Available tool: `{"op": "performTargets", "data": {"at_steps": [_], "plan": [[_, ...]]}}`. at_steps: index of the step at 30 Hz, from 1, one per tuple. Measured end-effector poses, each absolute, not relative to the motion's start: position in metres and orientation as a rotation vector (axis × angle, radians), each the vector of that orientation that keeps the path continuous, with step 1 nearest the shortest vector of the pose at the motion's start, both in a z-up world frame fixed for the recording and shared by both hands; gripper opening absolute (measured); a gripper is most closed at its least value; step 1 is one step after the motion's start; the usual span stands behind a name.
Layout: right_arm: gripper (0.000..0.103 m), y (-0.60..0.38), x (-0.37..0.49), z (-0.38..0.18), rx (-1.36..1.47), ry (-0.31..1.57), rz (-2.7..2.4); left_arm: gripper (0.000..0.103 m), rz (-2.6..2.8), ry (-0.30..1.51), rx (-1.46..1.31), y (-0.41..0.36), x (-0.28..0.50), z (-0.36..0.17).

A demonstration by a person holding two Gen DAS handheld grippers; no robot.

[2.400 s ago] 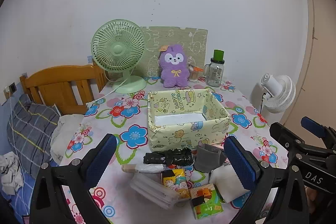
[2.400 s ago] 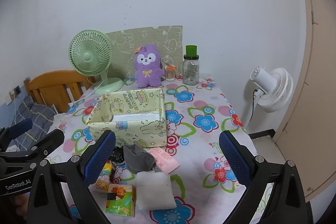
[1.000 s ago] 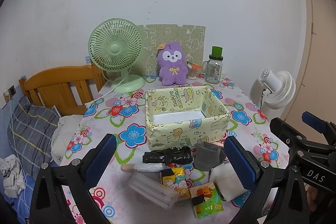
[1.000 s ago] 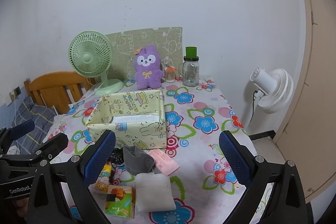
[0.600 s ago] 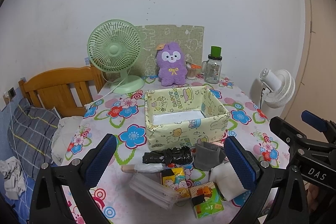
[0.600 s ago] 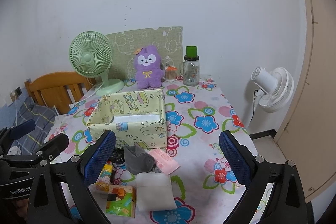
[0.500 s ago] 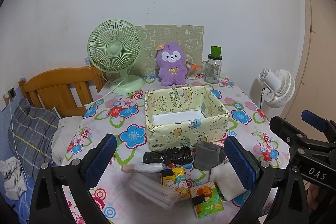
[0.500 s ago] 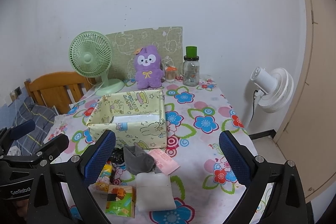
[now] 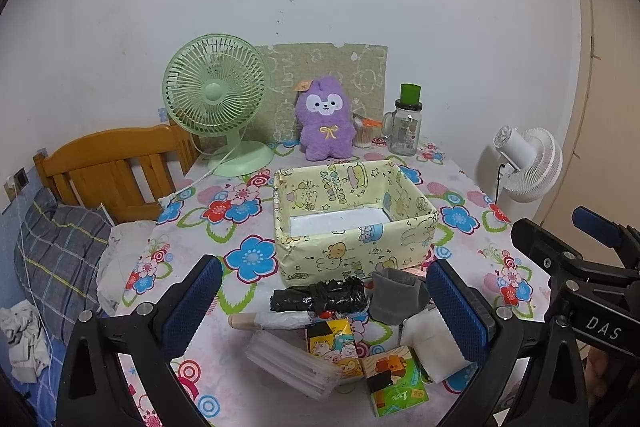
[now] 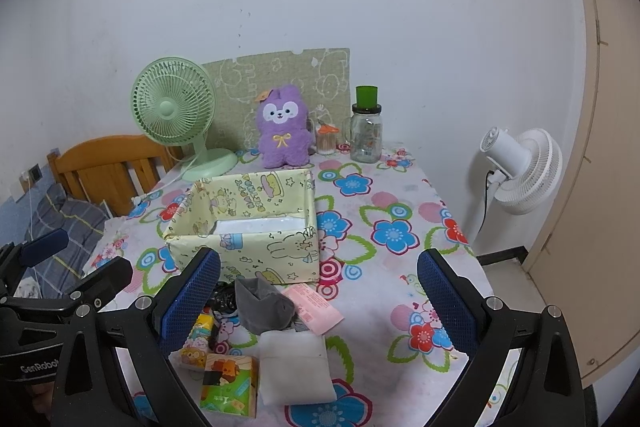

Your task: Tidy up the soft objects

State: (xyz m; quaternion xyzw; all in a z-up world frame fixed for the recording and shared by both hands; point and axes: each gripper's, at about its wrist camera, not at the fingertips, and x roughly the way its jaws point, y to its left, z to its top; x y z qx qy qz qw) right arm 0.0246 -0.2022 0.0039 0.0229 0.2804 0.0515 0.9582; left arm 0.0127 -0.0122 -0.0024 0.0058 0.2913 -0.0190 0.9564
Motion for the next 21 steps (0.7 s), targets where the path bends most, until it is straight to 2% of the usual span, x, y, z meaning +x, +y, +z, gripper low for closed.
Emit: {"op": "performTargets", "data": {"at_steps": [21], "plan": [[0.100, -0.199, 0.053, -0.016, 0.049, 0.625, 0.102, 0.103, -0.049, 0.682, 0.005, -0.012, 0.044, -0.028]]}}
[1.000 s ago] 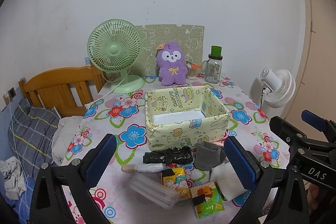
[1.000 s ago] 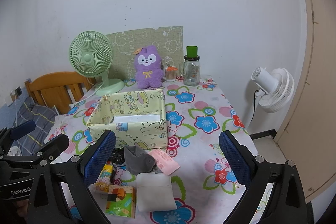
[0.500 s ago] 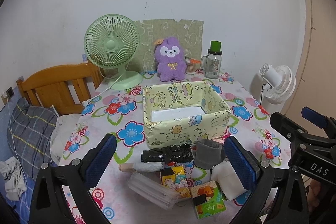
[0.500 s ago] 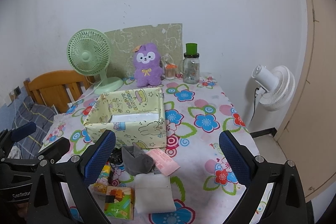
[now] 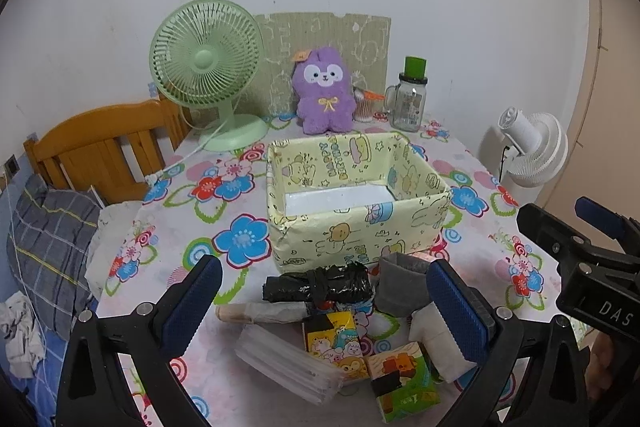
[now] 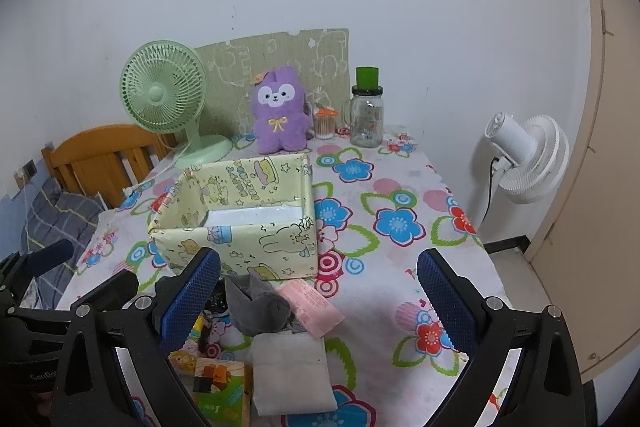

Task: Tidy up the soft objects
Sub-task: 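Grasp the black bundle with the left tool while the right tool grasps the grey sock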

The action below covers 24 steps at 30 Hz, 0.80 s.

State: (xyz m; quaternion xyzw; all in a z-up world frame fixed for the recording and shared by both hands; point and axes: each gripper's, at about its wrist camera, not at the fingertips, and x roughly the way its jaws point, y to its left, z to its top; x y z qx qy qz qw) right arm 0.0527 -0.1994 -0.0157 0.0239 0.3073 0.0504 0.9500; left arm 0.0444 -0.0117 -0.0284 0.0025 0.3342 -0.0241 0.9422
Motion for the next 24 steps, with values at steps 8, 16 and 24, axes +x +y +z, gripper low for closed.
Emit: {"op": "performTargets", "data": {"at_steps": [8, 16, 24], "plan": [[0.100, -0.194, 0.070, -0.030, 0.037, 0.665, 0.116, 0.103, -0.054, 0.740, -0.004, -0.009, 0.063, -0.050], [0.098, -0.188, 0.089, -0.056, 0.029, 0.737, 0.136, 0.103, -0.063, 0.818, -0.004, -0.011, 0.081, -0.076], [0.096, -0.179, 0.106, -0.083, 0.028, 0.815, 0.162, 0.103, -0.063, 0.890, -0.004, -0.011, 0.096, -0.101]]}}
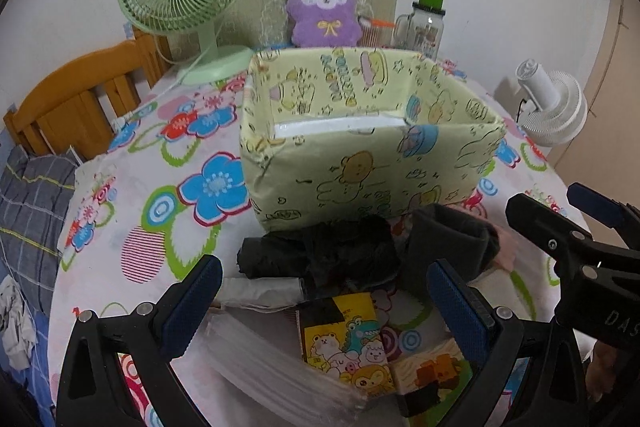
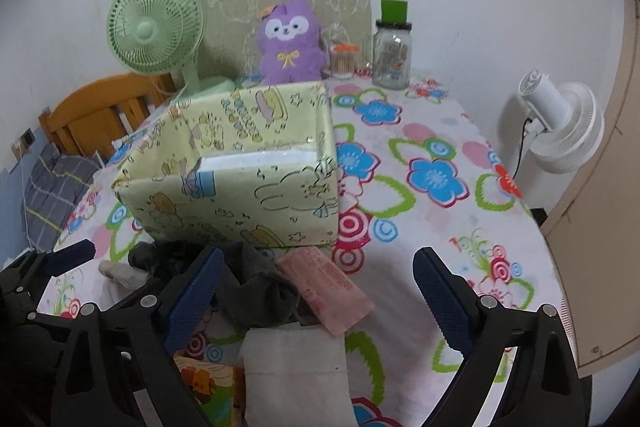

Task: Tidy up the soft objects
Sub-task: 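Grasp the black bundle with the left tool while the right tool grasps the grey sock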

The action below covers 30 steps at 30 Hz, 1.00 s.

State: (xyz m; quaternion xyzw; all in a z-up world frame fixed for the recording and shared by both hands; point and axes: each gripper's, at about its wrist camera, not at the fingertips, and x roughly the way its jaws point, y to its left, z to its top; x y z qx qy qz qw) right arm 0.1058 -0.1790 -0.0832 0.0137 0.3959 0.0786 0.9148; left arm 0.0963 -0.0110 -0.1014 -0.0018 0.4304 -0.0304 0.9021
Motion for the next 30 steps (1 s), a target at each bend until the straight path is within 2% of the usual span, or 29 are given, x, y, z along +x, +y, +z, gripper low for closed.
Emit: {"op": "performTargets", "data": {"at_steps": [9, 19, 21, 24, 25, 30], "plan": [[0.093, -0.162, 0.121, -0.104, 0.017, 0.884, 0.223, 0.103, -0.057, 0.937, 0.003, -0.010, 0.111, -0.120], [0.078, -0.149, 0.136, -0.121, 0.057, 0.965, 0.300, 0.103, -0.070, 0.982, 0.005, -0.010, 0.125, -0.136], [0.072, -0.145, 0.138, -0.124, 0.062, 0.983, 0.317, 0.103, -0.071, 0.988, 0.015, -0.011, 0.128, -0.139], [0.059, -0.142, 0.141, -0.128, 0.081, 1.003, 0.339, 0.103, -0.073, 0.992, 0.017, -0.011, 0.131, -0.142], [0.050, -0.141, 0.143, -0.130, 0.092, 1.011, 0.352, 0.103, -0.076, 0.995, 0.014, -0.010, 0.132, -0.143], [0.035, -0.137, 0.146, -0.134, 0.091, 1.022, 0.359, 0.102, -0.089, 1.012, 0.013, -0.010, 0.136, -0.147]]}}
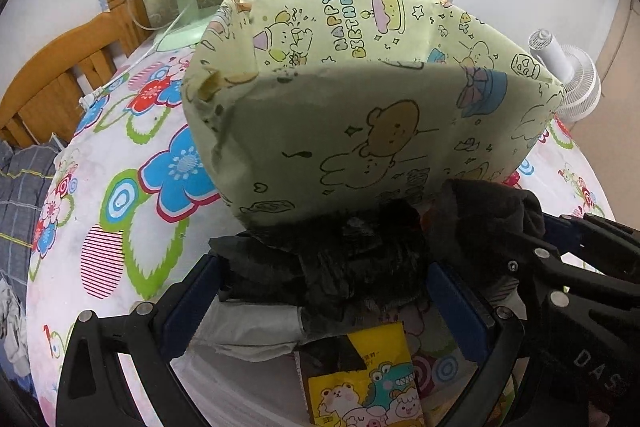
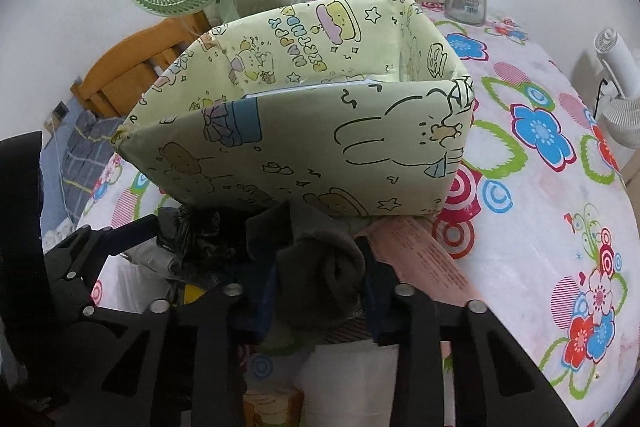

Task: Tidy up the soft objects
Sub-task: 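Grasp the black bundle with the left tool while the right tool grasps the grey sock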

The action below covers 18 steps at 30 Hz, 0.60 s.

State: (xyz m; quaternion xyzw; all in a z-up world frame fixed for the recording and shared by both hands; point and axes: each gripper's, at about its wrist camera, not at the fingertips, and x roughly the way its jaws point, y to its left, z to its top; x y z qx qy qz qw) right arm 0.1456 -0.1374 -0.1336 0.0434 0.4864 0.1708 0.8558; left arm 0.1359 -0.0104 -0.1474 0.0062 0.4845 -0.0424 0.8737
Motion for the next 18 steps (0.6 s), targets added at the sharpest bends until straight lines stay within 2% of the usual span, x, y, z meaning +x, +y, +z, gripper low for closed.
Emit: {"op": "performTargets", "data": {"at_steps": [6, 18], "plan": [[0.027, -0.137, 0.144, -0.133, 0.076, 1.020, 0.345, 0.089, -0.114, 1.014, 0.003, -0.013, 0.132, -0.147], [0.025, -0.149, 0.127, -0.115, 0.067, 0.970, 0.298, 0.086, -0.149, 0.957, 0.000, -0.020, 0.113, -0.128]]}}
